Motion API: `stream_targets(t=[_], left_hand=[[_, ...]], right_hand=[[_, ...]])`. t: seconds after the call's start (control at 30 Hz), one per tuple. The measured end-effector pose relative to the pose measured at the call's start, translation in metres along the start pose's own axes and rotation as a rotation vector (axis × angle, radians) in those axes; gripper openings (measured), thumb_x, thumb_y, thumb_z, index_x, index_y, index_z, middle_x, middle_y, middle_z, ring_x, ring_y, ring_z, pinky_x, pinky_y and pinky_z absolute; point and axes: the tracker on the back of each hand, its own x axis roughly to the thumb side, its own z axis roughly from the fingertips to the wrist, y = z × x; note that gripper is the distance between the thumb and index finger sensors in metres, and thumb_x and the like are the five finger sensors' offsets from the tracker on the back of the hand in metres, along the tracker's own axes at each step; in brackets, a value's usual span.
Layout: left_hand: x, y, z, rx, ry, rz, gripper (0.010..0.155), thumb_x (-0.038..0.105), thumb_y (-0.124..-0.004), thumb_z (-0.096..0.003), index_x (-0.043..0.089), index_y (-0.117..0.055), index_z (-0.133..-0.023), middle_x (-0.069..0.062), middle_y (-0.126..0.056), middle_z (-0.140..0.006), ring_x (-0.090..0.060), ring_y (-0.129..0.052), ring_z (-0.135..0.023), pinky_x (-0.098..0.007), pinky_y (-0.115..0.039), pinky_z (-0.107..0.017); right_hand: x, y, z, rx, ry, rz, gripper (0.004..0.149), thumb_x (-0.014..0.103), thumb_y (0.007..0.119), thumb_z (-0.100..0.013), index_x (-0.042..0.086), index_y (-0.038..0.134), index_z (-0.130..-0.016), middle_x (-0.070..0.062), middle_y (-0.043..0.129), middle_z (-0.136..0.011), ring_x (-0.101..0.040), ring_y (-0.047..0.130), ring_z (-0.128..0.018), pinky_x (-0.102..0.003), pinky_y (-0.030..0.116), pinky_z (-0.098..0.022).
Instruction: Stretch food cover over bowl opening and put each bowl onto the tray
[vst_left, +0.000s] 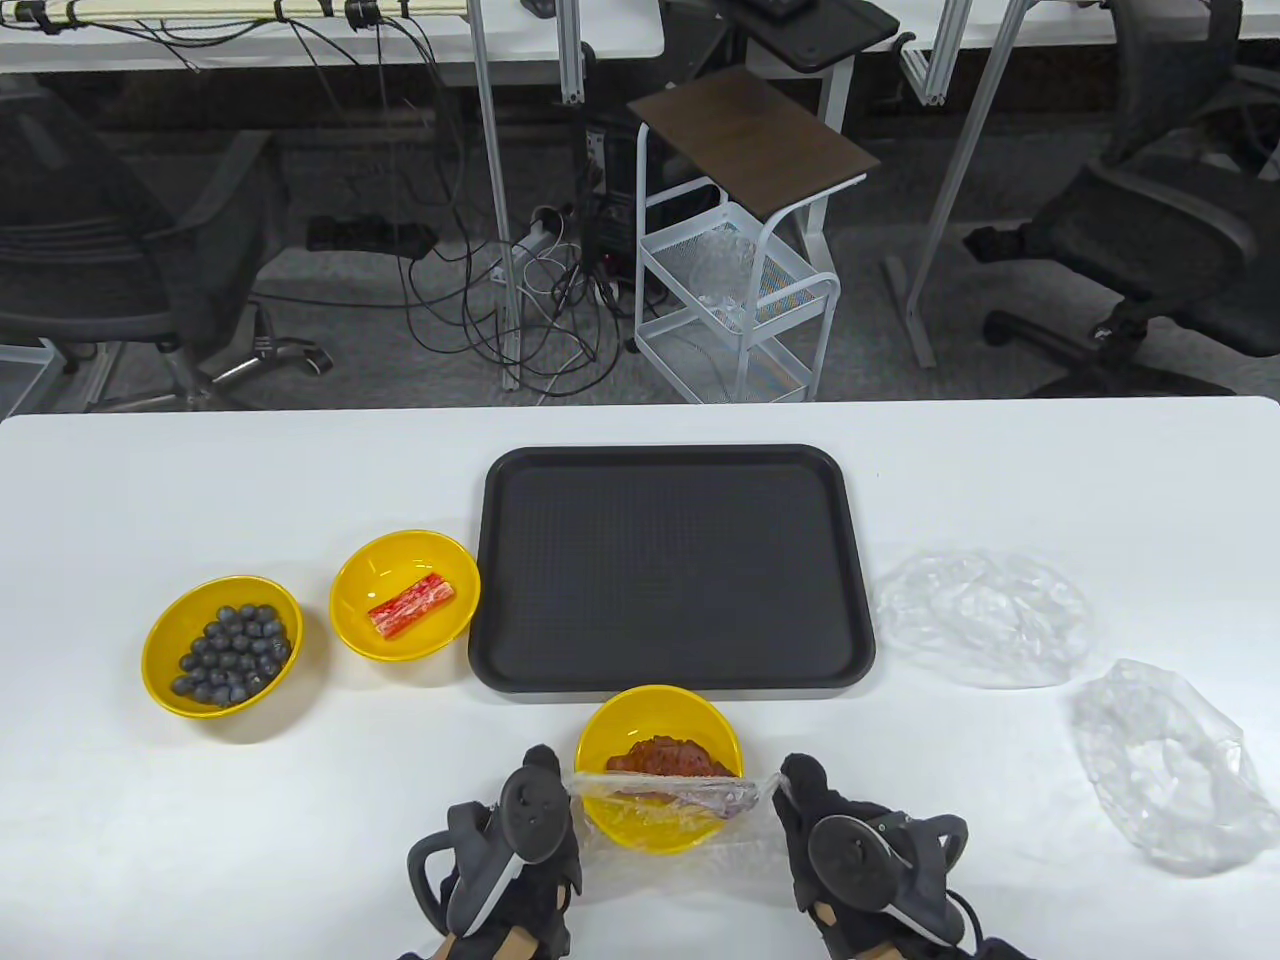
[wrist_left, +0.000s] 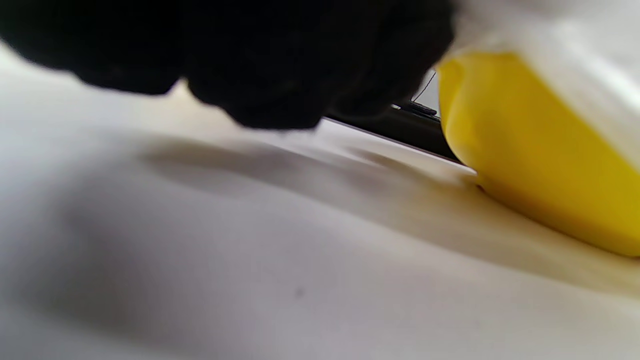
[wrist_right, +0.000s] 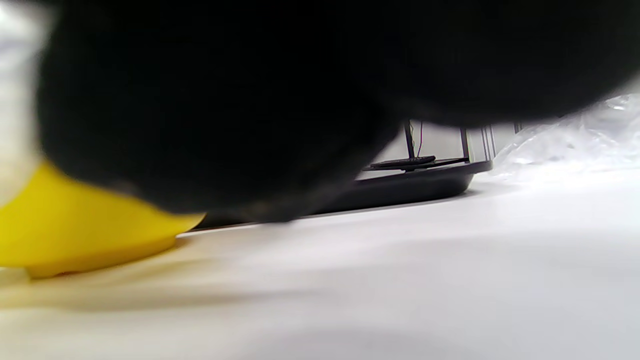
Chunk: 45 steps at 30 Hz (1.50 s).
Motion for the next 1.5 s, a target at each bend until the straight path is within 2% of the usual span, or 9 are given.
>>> stream_targets(t=[0.3,0.5,0.63,0.73,0.93,1.17,1.37,1.5], left_hand=[[-0.003,-0.004,-0.006,-0.064,0.014,0.038,0.048,0.042,-0.072,-0.0495,0.021,-0.073,-0.093,0.009,-0.102,-0.036,-0.013,-0.107,-0.013,-0.034,-0.097,-0.014],[-0.006,-0.005,-0.014,-0.124,0.017,0.111,0.048,0.042,-0.074,-0.049,0.023,-0.076,-0.093,0.008,-0.105,-0.042,-0.018,-0.109,-0.02,-0.036,-0.097,-0.019],[-0.01,-0.004,-0.02,-0.178,0.009,0.206,0.049,0.042,-0.074,-0.0496,0.028,-0.075,-0.096,0.007,-0.105,-0.048,-0.021,-0.109,-0.025,-0.037,-0.096,-0.024],[-0.014,-0.004,-0.025,-0.212,-0.013,0.269,0.052,0.042,-0.073,-0.05,0.037,-0.071,-0.102,0.007,-0.105,-0.051,-0.022,-0.109,-0.029,-0.038,-0.095,-0.026],[-0.02,-0.004,-0.033,-0.26,0.009,0.346,0.051,0.042,-0.072,-0.0507,0.046,-0.073,-0.101,0.006,-0.103,-0.055,-0.024,-0.108,-0.033,-0.039,-0.094,-0.028],[-0.023,-0.002,-0.042,-0.321,0.032,0.389,0.047,0.04,-0.071,-0.0508,0.046,-0.08,-0.096,0.003,-0.102,-0.062,-0.027,-0.108,-0.039,-0.041,-0.094,-0.033],[-0.018,0.001,-0.06,-0.382,0.043,0.394,0.044,0.037,-0.072,-0.0507,0.042,-0.085,-0.092,0.001,-0.101,-0.068,-0.03,-0.107,-0.046,-0.044,-0.093,-0.038],[-0.012,0.001,-0.076,-0.438,0.053,0.387,0.043,0.036,-0.072,-0.0504,0.041,-0.088,-0.09,0.0,-0.1,-0.07,-0.03,-0.106,-0.047,-0.044,-0.092,-0.039]], right_hand=[[-0.005,0.003,-0.008,0.07,0.063,-0.055,0.048,0.037,0.077,-0.047,0.01,0.079,-0.087,0.009,0.105,-0.036,-0.012,0.11,-0.01,-0.027,0.093,-0.002],[-0.013,0.009,-0.018,0.14,0.121,-0.195,0.048,0.035,0.078,-0.046,0.014,0.08,-0.089,0.003,0.109,-0.052,-0.022,0.115,-0.026,-0.031,0.096,-0.012],[-0.021,0.013,-0.023,0.19,0.15,-0.333,0.05,0.035,0.077,-0.047,0.016,0.078,-0.094,0.001,0.108,-0.062,-0.025,0.115,-0.035,-0.033,0.096,-0.018],[-0.024,0.012,-0.026,0.204,0.153,-0.424,0.052,0.035,0.077,-0.048,0.016,0.078,-0.096,-0.002,0.108,-0.068,-0.028,0.115,-0.043,-0.036,0.096,-0.021],[-0.027,0.017,-0.032,0.252,0.151,-0.523,0.053,0.034,0.077,-0.047,0.014,0.08,-0.096,-0.008,0.101,-0.083,-0.03,0.113,-0.056,-0.037,0.098,-0.027],[-0.033,0.032,-0.054,0.352,0.239,-0.731,0.053,0.034,0.076,-0.048,0.015,0.078,-0.098,-0.008,0.099,-0.085,-0.031,0.111,-0.058,-0.038,0.096,-0.03],[-0.035,0.04,-0.073,0.433,0.235,-0.729,0.052,0.034,0.075,-0.049,0.016,0.078,-0.098,-0.007,0.104,-0.075,-0.03,0.111,-0.053,-0.039,0.095,-0.03],[-0.038,0.048,-0.087,0.523,0.265,-0.786,0.05,0.033,0.075,-0.049,0.017,0.08,-0.096,-0.008,0.103,-0.076,-0.033,0.109,-0.055,-0.041,0.093,-0.032]])
